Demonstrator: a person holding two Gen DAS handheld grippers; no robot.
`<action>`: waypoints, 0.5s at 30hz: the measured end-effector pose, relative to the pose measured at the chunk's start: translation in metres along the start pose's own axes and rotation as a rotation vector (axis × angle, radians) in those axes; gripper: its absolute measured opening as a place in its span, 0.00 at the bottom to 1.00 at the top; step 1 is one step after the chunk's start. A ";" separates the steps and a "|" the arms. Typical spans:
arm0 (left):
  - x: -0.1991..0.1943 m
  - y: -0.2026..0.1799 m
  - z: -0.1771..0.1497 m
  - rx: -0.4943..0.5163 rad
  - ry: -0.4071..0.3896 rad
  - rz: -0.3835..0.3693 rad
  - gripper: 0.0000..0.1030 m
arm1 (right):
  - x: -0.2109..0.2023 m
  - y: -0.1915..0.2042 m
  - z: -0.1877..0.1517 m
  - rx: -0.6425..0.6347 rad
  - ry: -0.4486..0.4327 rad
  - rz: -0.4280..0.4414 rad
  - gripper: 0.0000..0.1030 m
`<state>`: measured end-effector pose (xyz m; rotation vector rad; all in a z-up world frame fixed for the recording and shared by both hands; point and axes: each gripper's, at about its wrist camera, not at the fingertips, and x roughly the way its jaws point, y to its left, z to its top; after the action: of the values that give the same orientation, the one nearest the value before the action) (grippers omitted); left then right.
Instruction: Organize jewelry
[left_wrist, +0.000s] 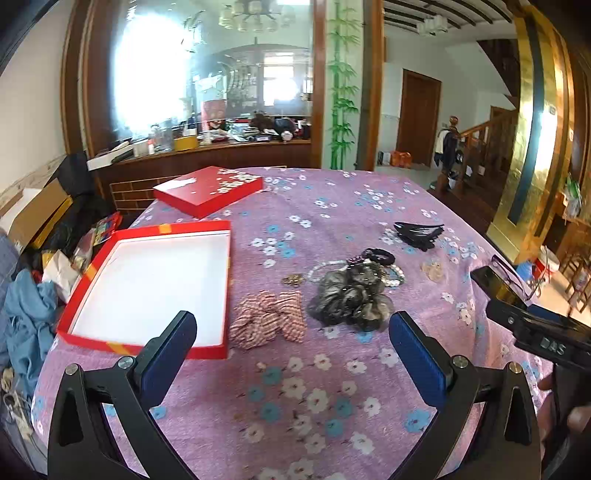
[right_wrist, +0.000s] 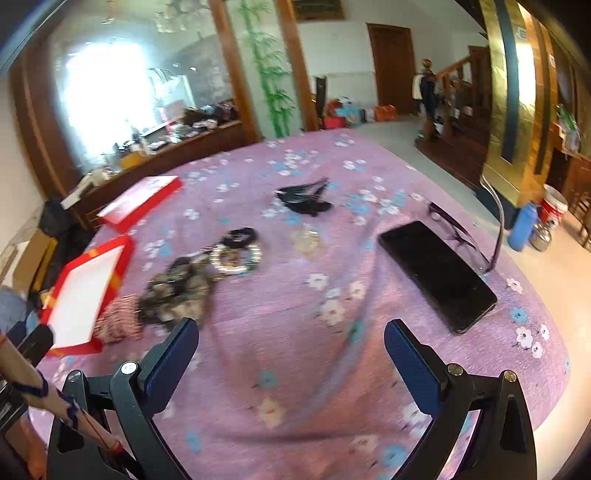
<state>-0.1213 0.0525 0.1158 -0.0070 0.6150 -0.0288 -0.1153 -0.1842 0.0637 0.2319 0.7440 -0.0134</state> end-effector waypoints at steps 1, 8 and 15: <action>0.000 0.000 0.000 -0.001 -0.001 0.010 1.00 | -0.003 0.003 -0.002 -0.004 -0.003 0.004 0.99; 0.010 0.008 -0.006 -0.012 0.045 0.005 1.00 | 0.001 0.020 -0.009 -0.044 0.026 0.031 0.99; 0.024 0.012 -0.012 -0.022 0.088 0.005 1.00 | 0.012 0.023 -0.010 -0.051 0.054 0.027 0.99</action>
<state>-0.1078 0.0639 0.0920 -0.0258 0.7035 -0.0173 -0.1111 -0.1593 0.0531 0.1939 0.7934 0.0371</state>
